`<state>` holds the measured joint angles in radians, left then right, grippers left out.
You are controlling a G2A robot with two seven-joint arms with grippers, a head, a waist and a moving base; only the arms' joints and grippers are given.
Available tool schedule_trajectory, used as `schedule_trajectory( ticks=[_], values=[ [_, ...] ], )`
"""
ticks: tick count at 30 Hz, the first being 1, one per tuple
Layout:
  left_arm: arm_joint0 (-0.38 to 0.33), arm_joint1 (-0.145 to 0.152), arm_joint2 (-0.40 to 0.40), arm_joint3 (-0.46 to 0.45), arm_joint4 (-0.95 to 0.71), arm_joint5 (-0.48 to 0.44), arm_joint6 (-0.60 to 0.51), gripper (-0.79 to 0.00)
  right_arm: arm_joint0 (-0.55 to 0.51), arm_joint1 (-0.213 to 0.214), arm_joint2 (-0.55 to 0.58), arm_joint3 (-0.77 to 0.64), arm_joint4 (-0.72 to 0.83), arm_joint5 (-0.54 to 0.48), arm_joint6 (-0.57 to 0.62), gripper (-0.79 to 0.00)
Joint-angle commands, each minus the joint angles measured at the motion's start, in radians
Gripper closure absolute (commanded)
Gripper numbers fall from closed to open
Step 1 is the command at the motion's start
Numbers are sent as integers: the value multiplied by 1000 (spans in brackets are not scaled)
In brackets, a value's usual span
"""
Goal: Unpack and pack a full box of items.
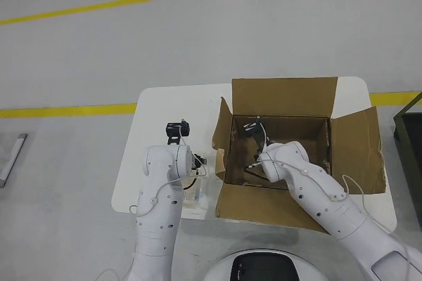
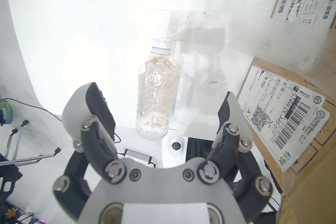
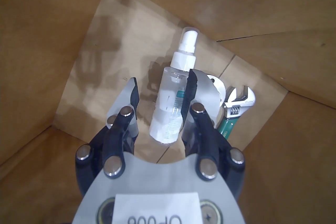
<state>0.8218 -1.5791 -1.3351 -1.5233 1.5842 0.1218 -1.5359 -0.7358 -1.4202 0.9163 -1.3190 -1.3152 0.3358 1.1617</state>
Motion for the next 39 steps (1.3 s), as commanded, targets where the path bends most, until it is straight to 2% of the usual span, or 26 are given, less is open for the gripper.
schedule_trajectory(
  ticks=[1, 6, 9, 15, 19, 29, 39],
  values=[
    [0, 0, 0, 0, 0, 0, 0, -785, 3, -3, 1, 10, -1, 7, 1, -437],
    [0, 0, 0, 0, 0, 0, 0, -785, -1, -9, 9, 20, -7, 11, 0, -425],
    [0, 0, 0, 0, 0, 0, 0, -785, -3, -12, 11, 29, -8, 7, -2, -391],
    [0, 0, 0, 0, 0, 0, 0, -785, -10, -16, 23, 20, -20, 4, 5, -422],
    [0, 0, 0, 0, 0, 0, 0, -785, -12, -19, 33, 29, -20, -6, 1, -406],
    [0, 0, 0, 0, 0, 0, 0, -785, 0, -35, 27, 73, -16, -25, 0, -431],
    [0, 0, 0, 0, 0, 0, 0, -785, 3, -46, 26, 105, -24, -46, 1, -388]
  ],
)
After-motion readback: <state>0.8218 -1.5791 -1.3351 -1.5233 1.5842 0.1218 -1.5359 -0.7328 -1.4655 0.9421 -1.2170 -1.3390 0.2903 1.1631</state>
